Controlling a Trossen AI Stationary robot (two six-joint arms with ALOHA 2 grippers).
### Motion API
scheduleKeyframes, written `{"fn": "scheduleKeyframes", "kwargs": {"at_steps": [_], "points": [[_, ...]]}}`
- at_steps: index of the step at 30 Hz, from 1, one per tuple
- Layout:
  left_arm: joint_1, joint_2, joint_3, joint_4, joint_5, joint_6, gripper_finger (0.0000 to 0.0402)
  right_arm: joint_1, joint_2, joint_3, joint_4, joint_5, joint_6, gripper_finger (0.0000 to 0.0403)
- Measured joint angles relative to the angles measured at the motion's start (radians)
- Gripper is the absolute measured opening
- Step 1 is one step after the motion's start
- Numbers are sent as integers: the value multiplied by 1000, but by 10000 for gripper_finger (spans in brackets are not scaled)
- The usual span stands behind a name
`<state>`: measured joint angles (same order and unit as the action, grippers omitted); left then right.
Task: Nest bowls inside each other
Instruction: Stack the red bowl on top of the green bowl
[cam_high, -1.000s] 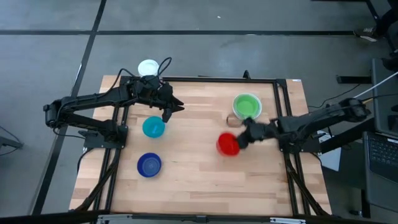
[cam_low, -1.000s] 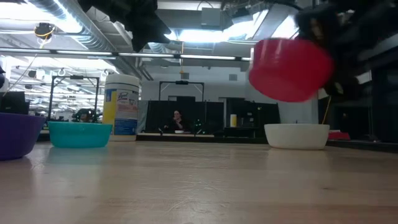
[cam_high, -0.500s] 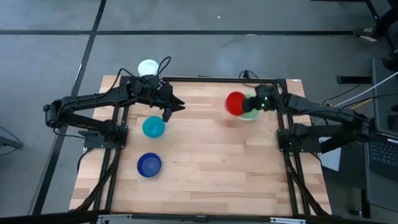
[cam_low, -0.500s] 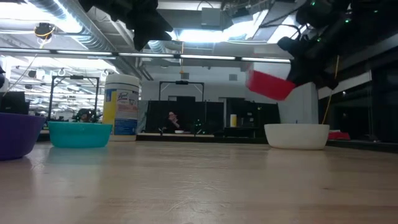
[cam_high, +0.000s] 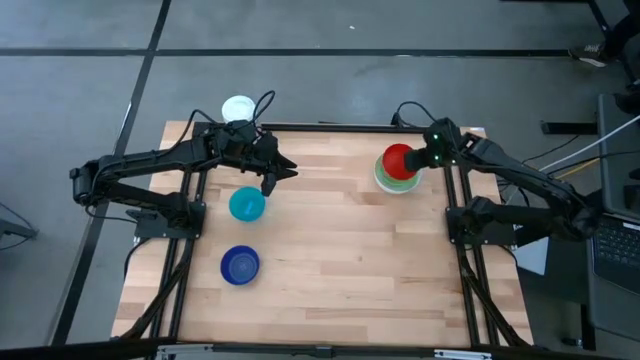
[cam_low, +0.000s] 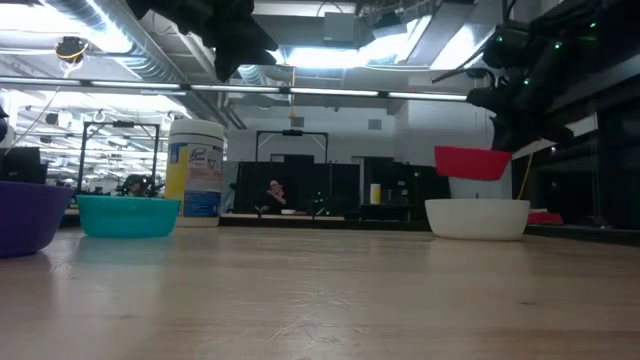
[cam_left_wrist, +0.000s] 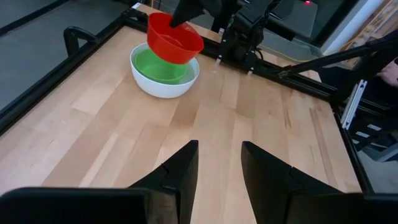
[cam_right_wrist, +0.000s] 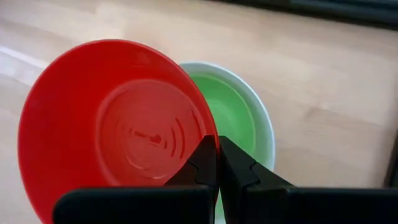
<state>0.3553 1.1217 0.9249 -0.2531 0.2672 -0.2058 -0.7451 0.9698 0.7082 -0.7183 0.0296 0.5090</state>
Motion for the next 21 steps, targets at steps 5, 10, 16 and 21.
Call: {"fn": "scheduleKeyframes", "kwargs": {"at_steps": [5,10,16,21], "points": [[0,0,0,0,0,0,118,-36,31,0,-33,-14,-50,1],[0,0,0,0,0,0,118,-49,78,0,-24,-20,-76,1],[0,0,0,0,0,0,118,-51,139,-1,2,-34,-99,1],[0,0,0,0,0,0,118,-51,186,-1,52,-42,-99,1]]}}
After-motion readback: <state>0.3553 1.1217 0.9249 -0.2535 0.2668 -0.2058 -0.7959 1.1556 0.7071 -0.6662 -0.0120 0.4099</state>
